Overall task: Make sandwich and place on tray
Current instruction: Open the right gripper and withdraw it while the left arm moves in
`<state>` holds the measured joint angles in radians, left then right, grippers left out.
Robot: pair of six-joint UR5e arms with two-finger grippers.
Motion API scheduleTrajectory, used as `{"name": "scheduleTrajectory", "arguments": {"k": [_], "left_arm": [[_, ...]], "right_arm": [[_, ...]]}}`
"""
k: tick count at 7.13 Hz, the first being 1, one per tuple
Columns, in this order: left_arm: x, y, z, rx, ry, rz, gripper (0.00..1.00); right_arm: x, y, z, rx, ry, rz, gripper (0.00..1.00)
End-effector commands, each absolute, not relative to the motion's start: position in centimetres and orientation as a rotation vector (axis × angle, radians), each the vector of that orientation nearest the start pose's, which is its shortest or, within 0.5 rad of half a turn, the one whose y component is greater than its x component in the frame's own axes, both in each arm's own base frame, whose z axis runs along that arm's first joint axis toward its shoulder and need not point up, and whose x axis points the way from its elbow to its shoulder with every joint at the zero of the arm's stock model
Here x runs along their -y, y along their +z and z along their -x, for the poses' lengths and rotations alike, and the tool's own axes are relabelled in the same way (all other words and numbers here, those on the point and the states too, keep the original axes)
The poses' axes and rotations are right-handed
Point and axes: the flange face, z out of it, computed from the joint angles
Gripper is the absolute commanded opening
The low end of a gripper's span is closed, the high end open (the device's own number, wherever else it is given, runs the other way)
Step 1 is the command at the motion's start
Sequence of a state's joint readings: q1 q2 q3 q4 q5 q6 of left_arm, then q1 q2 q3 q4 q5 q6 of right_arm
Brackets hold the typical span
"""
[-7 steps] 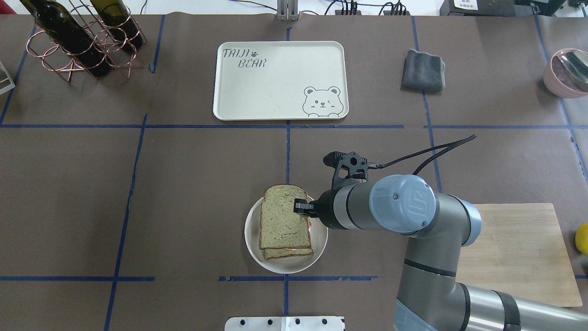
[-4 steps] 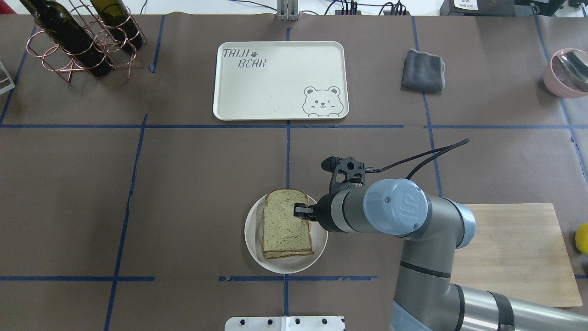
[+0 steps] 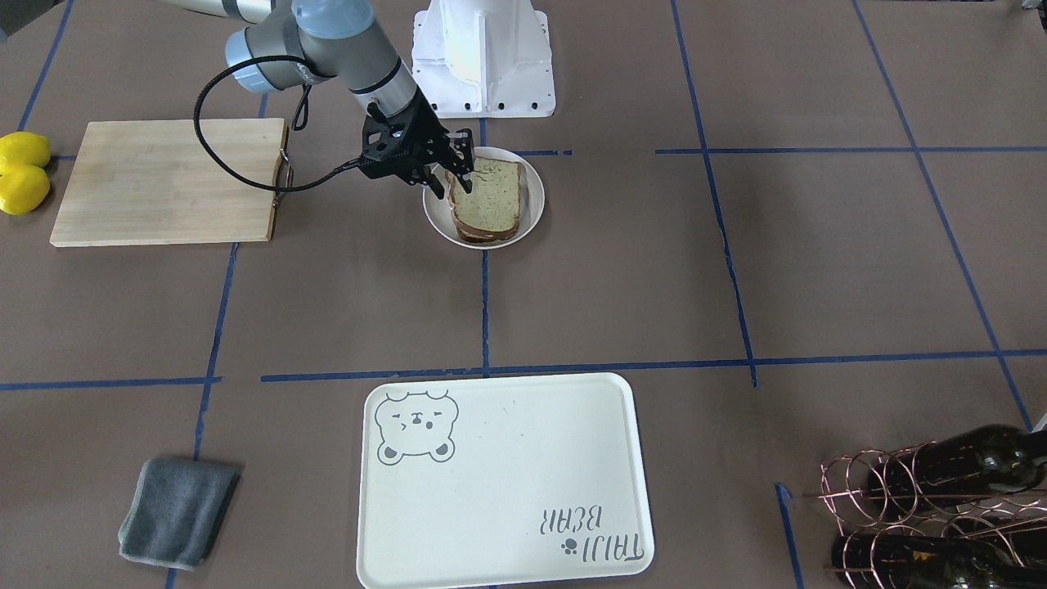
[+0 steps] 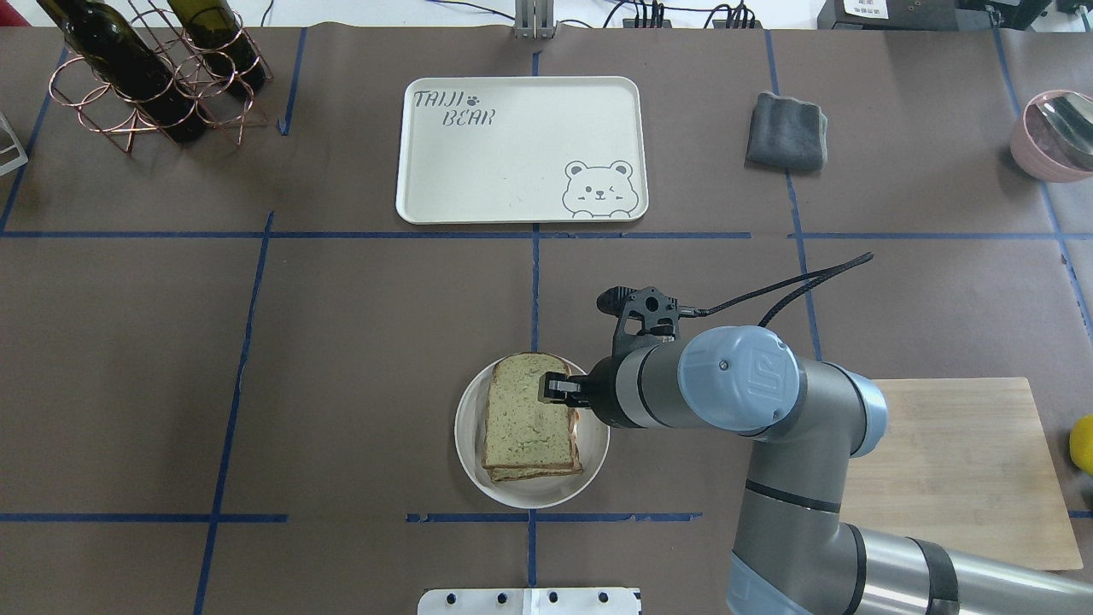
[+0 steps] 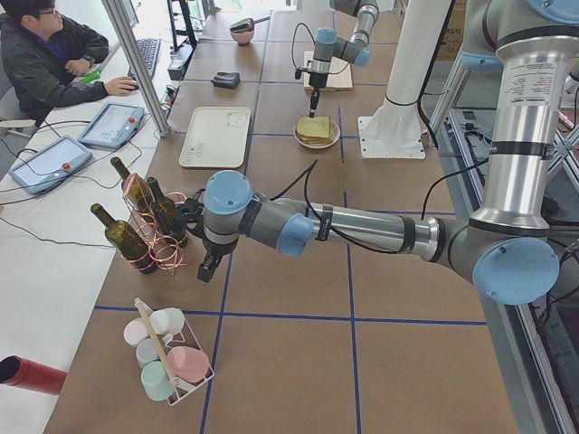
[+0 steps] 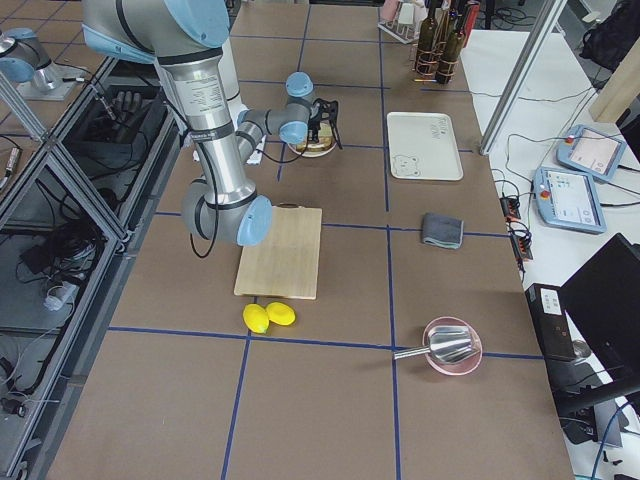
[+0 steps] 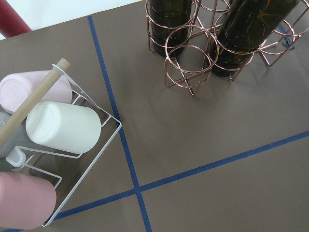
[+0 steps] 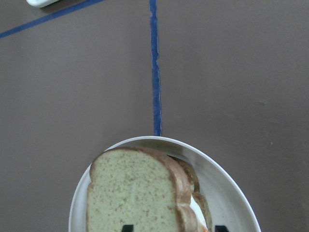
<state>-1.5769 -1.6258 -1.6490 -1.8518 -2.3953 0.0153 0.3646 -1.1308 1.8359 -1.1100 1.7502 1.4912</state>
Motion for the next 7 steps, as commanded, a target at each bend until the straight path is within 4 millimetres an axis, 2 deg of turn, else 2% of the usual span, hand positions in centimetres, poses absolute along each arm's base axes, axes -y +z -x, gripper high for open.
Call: {"name": "scheduleTrajectory", "arguments": {"k": [1, 2, 3, 4, 5, 6, 7], "left_arm": [[53.0, 55.8, 6.3, -0.811, 0.175, -0.397, 1.0], [53.1, 55.0, 6.3, -0.81, 0.186, -0.415, 1.0], [53.0, 53.0, 6.2, -0.808, 0.211, -0.483, 1.0], [53.2, 52.3, 4.4, -0.822, 0.25, -0.496, 1.0], [53.1, 50.1, -0.8, -0.87, 0.269, -0.453, 1.0], [51.9, 45.8, -6.5, -0.93, 0.185, -0.382, 1.0], [50.4, 42.7, -11.8, -0.945, 0.09, -0.319, 1.0]], "right_arm": [[36.2, 23.9, 48.9, 1.133, 0.169, -0.082, 1.0], [38.0, 24.2, 47.1, 1.074, 0.106, -0.125, 1.0], [40.3, 25.0, 45.1, 1.001, 0.011, -0.156, 1.0], [44.0, 26.1, 41.2, 0.945, -0.016, -0.148, 1.0], [46.9, 27.8, 36.8, 0.91, -0.072, -0.158, 1.0], [49.0, 31.3, 31.5, 0.885, -0.122, -0.17, 1.0], [50.2, 35.7, 26.3, 0.855, -0.191, -0.187, 1.0]]}}
